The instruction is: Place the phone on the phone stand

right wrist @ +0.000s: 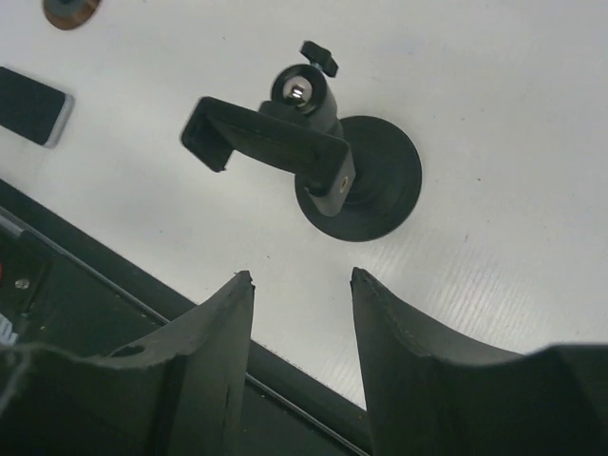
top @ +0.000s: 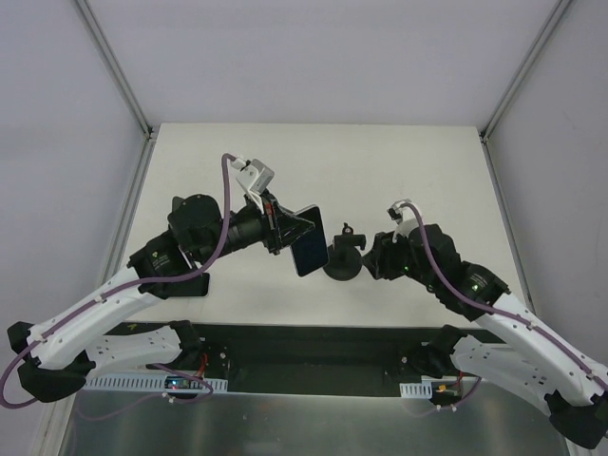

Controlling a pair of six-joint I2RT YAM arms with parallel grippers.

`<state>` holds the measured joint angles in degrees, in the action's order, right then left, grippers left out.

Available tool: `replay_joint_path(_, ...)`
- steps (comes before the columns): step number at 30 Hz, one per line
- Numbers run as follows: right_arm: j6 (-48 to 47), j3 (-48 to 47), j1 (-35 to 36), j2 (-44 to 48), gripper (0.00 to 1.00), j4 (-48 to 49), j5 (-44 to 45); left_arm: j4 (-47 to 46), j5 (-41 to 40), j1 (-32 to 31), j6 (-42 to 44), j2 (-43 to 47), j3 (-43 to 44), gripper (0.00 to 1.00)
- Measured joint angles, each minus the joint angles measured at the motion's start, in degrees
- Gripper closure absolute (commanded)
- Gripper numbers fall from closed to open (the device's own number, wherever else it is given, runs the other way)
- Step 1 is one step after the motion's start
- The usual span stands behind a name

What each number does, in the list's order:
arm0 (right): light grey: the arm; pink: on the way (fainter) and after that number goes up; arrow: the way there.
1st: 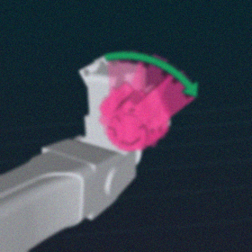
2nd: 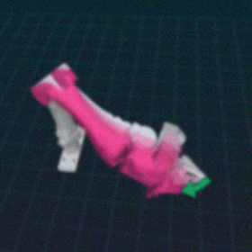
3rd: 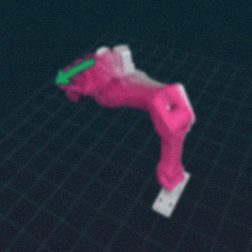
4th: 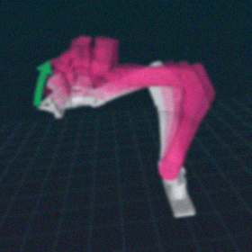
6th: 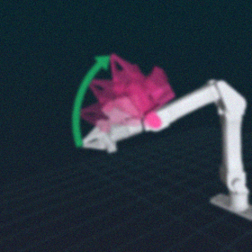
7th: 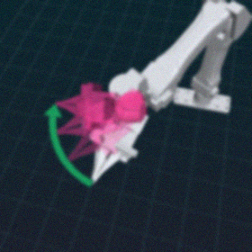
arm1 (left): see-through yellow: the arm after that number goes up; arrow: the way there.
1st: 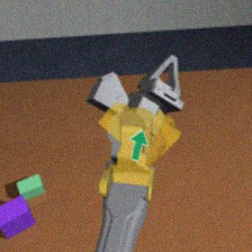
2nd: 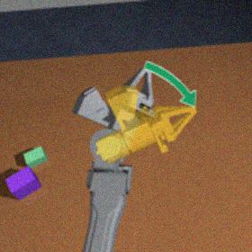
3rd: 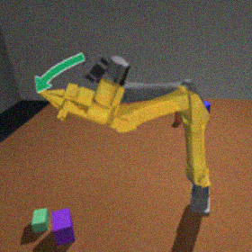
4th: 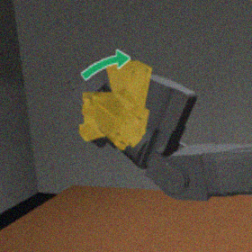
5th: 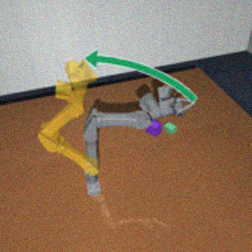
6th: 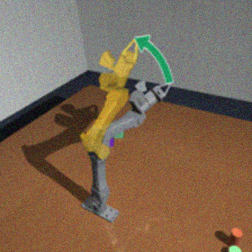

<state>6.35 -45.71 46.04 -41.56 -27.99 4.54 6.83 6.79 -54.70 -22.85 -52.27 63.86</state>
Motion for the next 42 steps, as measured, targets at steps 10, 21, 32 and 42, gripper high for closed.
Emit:
replay_joint_path(10, -0.9, 3.0, 0.0, -6.5, 0.58, 6.0, 7.4, 1.3, -1.3, 0.0, -0.4, 0.0, -2.7, 1.0)
replay_joint_path(21, -2.1, 4.7, 0.0, -4.8, 0.6, 11.8, 8.7, 2.1, -0.9, 0.0, -0.4, -0.7, -3.7, 1.0)
replay_joint_path(32, -2.8, 4.7, 0.0, -5.5, 0.71, 13.7, 8.7, 1.7, 1.4, 0.0, -0.5, -4.4, -3.7, 1.0)
replay_joint_path(42, -4.3, 4.7, -0.2, -6.7, 0.99, 15.0, 9.6, -3.2, 3.3, 0.0, -0.4, -8.6, -3.6, 1.0)
